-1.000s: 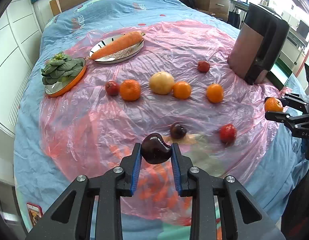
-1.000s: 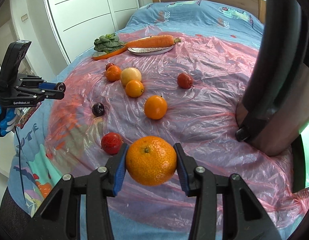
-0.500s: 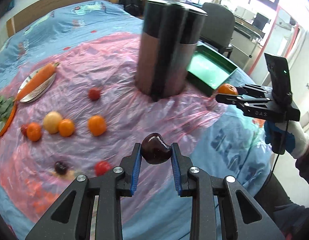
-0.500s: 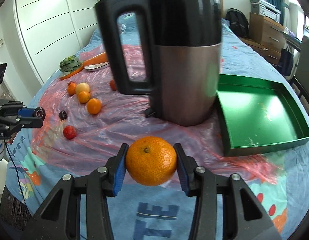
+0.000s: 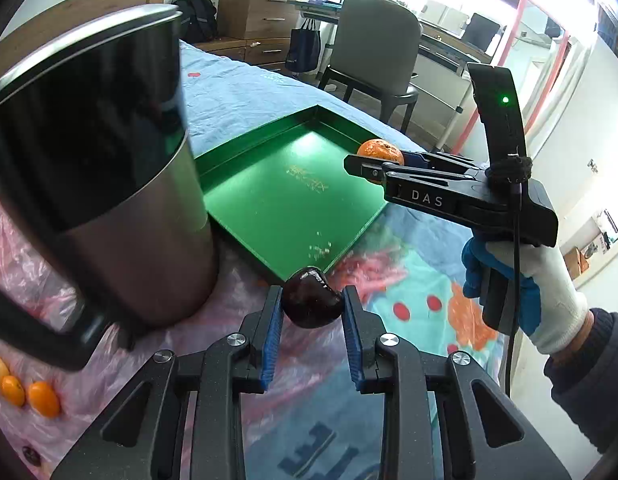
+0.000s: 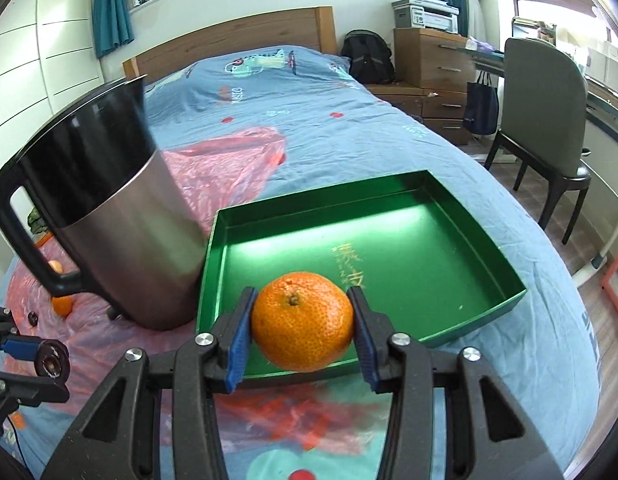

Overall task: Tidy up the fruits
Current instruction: 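Carry plum and orange to the green tray and release both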

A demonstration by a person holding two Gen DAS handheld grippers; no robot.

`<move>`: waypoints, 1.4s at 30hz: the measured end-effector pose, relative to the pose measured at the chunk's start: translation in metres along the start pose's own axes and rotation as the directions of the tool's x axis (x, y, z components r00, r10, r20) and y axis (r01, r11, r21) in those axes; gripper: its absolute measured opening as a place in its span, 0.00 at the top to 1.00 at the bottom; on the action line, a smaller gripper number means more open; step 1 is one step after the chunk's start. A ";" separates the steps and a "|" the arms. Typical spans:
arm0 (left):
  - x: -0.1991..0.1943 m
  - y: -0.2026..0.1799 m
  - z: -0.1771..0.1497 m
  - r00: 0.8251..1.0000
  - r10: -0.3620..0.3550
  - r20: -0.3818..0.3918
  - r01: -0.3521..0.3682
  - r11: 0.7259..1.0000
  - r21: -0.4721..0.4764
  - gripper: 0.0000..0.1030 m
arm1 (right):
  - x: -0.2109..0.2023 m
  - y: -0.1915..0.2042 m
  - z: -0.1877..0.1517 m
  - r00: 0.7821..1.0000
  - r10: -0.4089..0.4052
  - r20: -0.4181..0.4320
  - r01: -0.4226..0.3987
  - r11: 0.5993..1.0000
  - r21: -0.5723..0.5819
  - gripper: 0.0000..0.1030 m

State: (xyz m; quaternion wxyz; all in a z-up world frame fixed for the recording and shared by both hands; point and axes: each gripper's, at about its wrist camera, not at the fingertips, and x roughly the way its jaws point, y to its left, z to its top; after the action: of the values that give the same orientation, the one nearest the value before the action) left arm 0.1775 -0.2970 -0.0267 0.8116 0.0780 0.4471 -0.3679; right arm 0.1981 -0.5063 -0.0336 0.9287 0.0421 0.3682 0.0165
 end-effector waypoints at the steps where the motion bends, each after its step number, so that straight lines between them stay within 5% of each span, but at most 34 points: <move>1: 0.011 -0.002 0.010 1.000 0.008 0.002 -0.008 1.000 -0.006 0.76 | 0.008 -0.007 0.007 1.000 -0.010 0.001 0.010 1.000 0.002 0.26; 11: 0.113 0.012 0.081 0.990 0.134 -0.039 -0.138 0.984 -0.114 0.76 | 0.093 -0.072 0.067 0.995 -0.092 -0.041 0.094 0.994 0.061 0.26; 22: 0.181 0.036 0.097 0.972 0.210 -0.105 -0.227 0.955 -0.190 0.76 | 0.158 -0.092 0.073 0.964 -0.160 -0.212 0.171 0.985 0.034 0.26; 30: 0.182 0.033 0.098 0.972 0.209 -0.107 -0.227 0.955 -0.190 0.75 | 0.166 -0.093 0.065 0.950 -0.184 -0.251 0.191 0.982 0.004 0.25; 33: 0.182 0.033 0.100 0.972 0.203 -0.115 -0.222 0.955 -0.196 0.67 | 0.165 -0.093 0.066 0.949 -0.179 -0.259 0.188 0.982 0.009 0.24; 37: 0.174 0.029 0.102 0.971 0.214 -0.108 -0.232 0.952 -0.199 0.59 | 0.160 -0.092 0.070 0.956 -0.171 -0.240 0.179 0.984 0.015 0.00; 42: 0.156 0.021 0.106 0.969 0.231 -0.083 -0.243 0.953 -0.183 0.55 | 0.143 -0.091 0.075 0.962 -0.174 -0.211 0.183 0.983 0.022 0.00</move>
State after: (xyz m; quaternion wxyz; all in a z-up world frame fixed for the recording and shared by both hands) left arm 0.3139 -0.4122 -0.0909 0.8397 0.0636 0.4922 -0.2205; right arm 0.3537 -0.5927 -0.0855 0.8815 0.0261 0.4661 -0.0705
